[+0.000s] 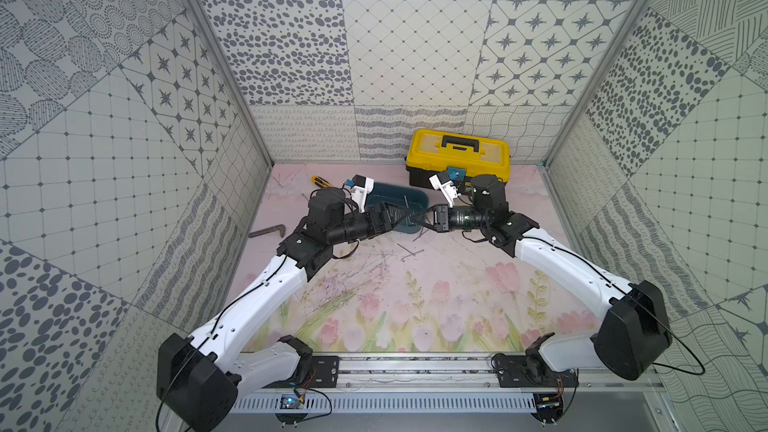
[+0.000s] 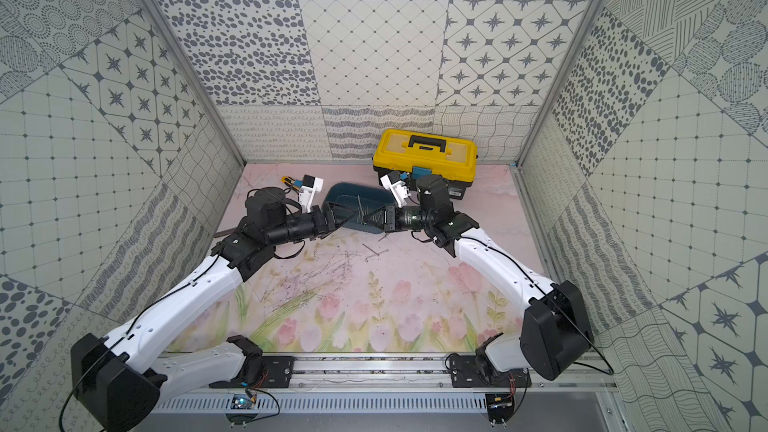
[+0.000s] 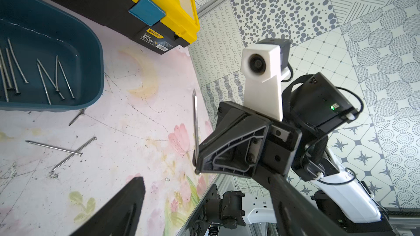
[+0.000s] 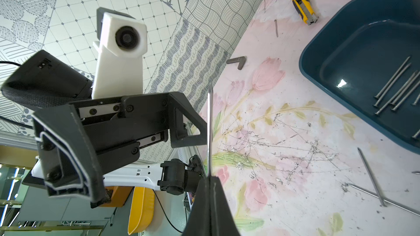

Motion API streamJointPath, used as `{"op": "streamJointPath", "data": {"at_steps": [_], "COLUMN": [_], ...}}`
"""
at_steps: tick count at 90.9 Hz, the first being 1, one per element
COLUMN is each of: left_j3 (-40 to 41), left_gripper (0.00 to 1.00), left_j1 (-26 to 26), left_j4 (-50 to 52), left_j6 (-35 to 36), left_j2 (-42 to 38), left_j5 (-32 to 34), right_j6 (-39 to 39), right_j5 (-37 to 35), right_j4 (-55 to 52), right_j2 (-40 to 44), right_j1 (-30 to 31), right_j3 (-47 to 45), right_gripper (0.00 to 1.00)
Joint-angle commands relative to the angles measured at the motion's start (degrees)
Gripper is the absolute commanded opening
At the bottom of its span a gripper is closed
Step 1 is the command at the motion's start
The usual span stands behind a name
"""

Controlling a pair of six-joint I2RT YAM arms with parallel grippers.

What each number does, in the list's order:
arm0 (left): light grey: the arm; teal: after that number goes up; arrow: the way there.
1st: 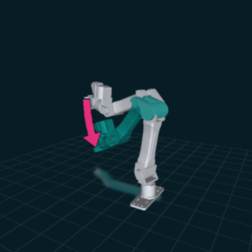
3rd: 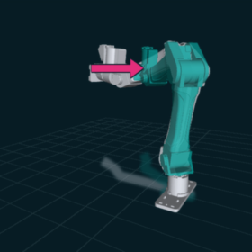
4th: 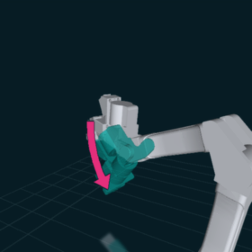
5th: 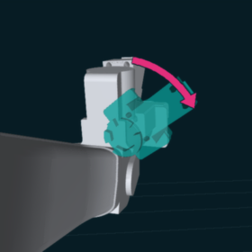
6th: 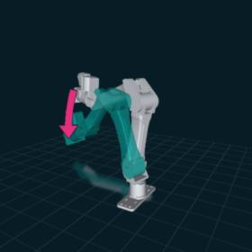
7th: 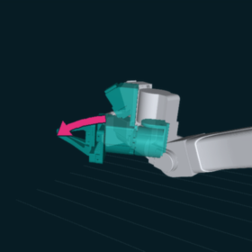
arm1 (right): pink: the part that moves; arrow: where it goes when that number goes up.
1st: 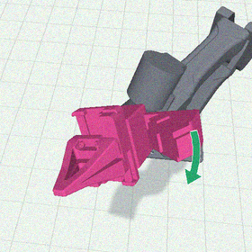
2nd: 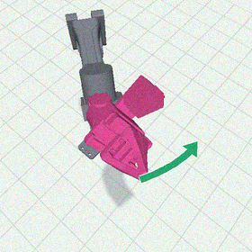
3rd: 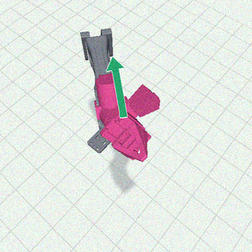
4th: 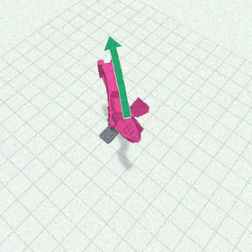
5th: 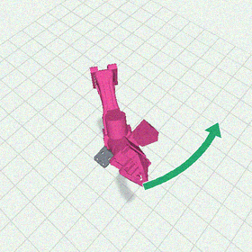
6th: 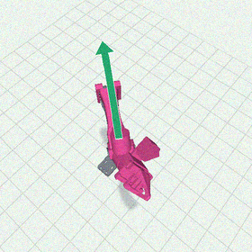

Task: Put the nails on the desktop into the storage box
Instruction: Pick up the nail from the center of the board.

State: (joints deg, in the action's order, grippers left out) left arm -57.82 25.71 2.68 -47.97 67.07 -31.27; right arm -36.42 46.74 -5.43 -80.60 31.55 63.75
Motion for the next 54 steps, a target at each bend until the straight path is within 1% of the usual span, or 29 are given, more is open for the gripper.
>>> {"op": "streamJointPath", "data": {"at_steps": [1, 21, 29, 42, 47, 54], "left_j3": [-2.0, -2.5, -2.7, -3.4, -3.6, -3.6], "left_gripper": [0.89, 0.80, 0.71, 0.52, 0.49, 0.49], "left_j1": [0.5, 0.5, 0.5, 0.5, 0.5, 0.5], "left_j4": [-5.2, -4.5, -5.1, -5.0, -4.5, -4.1], "left_j6": [2.0, 3.0, 3.0, 3.1, 3.2, 3.4], "left_j2": [2.0, 3.0, 3.5, 4.7, 5.0, 5.3], "left_j5": [-0.8, 0.4, 0.0, -1.1, -1.2, -1.0], "right_j6": [-1.6, -5.1, -5.7, -6.0, -6.3, -6.5], "right_j5": [1.9, 2.5, 2.5, 2.7, 2.8, 3.0], "right_j4": [3.3, 7.5, 7.9, 8.3, 8.7, 9.1], "right_j2": [1.9, 2.2, 2.0, 1.6, 1.5, 1.5], "right_j1": [0.7, 1.3, 1.3, 1.3, 1.3, 1.4], "right_j3": [-0.6, -1.8, -1.9, -1.9, -1.9, -1.9], "right_gripper": [0.00, 0.00, 0.00, 0.00, 0.00, 0.00]}}
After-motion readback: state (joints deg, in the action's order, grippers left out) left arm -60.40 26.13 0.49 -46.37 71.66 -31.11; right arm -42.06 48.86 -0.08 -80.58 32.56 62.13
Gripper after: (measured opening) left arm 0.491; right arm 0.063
